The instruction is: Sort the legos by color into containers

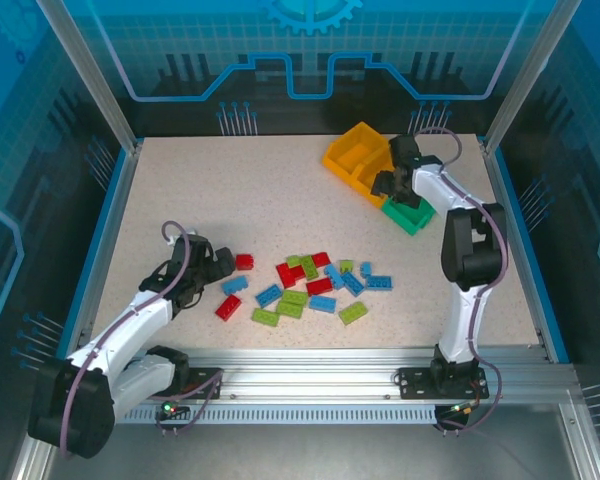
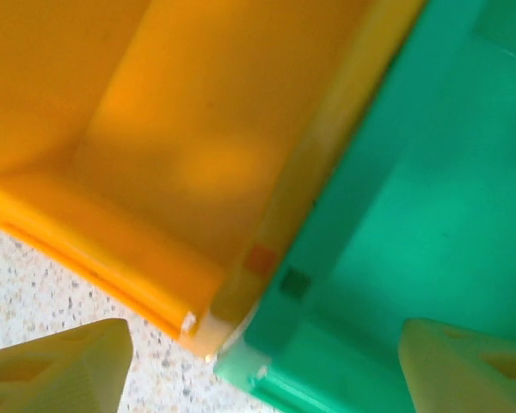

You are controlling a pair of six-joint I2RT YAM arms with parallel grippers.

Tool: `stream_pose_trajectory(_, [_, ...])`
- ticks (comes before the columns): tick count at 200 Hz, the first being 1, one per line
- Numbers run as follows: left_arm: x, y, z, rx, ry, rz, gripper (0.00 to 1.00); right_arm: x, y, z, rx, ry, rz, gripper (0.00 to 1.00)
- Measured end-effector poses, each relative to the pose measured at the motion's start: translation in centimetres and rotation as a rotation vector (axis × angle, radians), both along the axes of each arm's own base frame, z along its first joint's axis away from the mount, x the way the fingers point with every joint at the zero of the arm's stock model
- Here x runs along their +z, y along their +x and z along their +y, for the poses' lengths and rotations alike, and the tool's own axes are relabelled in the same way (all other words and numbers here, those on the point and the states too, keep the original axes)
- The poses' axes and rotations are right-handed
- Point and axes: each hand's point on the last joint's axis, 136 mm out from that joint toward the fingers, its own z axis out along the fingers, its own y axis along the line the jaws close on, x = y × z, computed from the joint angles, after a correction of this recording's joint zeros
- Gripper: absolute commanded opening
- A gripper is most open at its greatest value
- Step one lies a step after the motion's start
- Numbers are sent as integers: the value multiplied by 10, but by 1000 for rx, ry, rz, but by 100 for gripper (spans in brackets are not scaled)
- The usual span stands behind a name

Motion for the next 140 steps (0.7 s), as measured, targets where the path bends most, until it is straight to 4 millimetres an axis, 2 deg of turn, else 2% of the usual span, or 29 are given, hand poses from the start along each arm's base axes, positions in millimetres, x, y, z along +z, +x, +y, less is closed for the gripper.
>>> stream_pose_trajectory(21, [0, 0, -2, -7, -8, 2, 99, -4, 16, 1, 14, -18, 2, 57])
stream_pose_trajectory(38, [-1, 0, -4, -13, -17, 4, 99, -8, 20, -1, 25, -40, 15, 43])
stream_pose_trajectory(61, [-3, 0, -6, -15, -34, 12, 99, -8, 22, -2, 30, -56, 20, 31])
stream_pose_trajectory(84, [-7, -1, -9, -15, -53, 28, 99, -8, 22, -1, 60, -69, 19, 25])
stream_pose_trajectory(140, [-12, -2, -13, -29, -68, 49, 99, -8, 14, 34, 189, -76, -7, 21])
